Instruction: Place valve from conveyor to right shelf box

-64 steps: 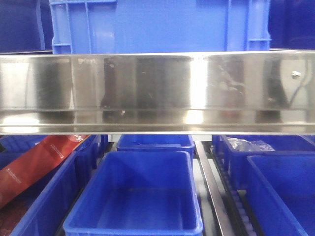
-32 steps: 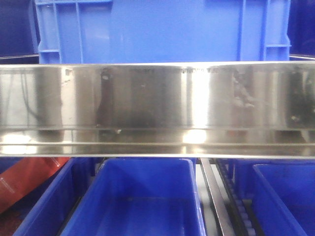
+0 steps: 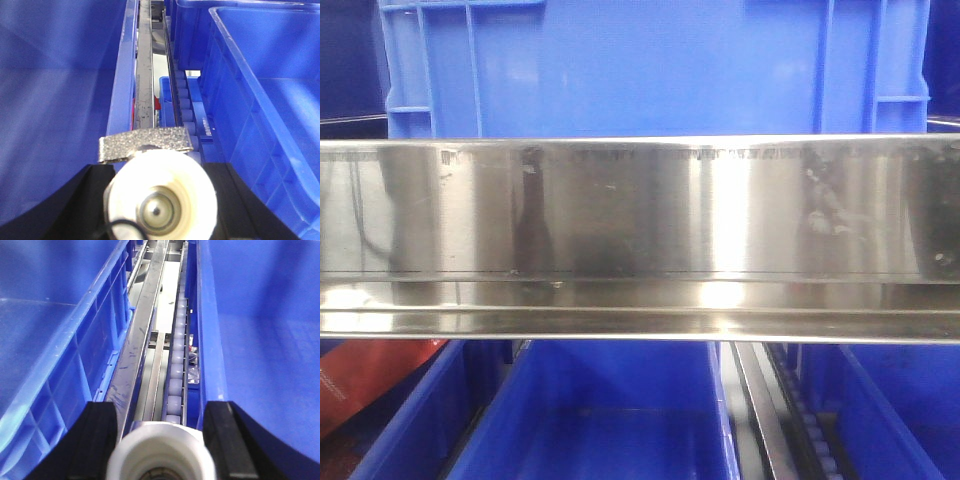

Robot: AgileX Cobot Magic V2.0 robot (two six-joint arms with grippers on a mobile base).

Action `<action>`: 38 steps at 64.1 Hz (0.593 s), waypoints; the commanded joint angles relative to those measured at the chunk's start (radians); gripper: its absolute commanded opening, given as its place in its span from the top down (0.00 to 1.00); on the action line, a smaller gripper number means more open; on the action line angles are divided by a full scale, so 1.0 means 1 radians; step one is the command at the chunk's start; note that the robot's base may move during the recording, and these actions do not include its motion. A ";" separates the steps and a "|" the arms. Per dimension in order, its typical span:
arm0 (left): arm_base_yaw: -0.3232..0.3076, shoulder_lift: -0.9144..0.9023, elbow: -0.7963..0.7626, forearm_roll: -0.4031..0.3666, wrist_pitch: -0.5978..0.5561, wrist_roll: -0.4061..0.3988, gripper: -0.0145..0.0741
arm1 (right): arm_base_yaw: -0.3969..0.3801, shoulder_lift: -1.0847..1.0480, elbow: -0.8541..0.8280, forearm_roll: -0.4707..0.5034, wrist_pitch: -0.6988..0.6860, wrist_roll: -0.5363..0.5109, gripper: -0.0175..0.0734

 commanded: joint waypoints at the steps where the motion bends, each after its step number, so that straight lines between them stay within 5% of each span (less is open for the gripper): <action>1: 0.000 -0.008 -0.010 -0.002 -0.056 -0.006 0.96 | -0.003 -0.013 -0.010 -0.006 -0.060 -0.006 0.98; 38: 0.000 -0.008 -0.010 -0.002 -0.056 -0.006 0.96 | -0.003 -0.013 -0.010 -0.006 -0.060 -0.006 0.98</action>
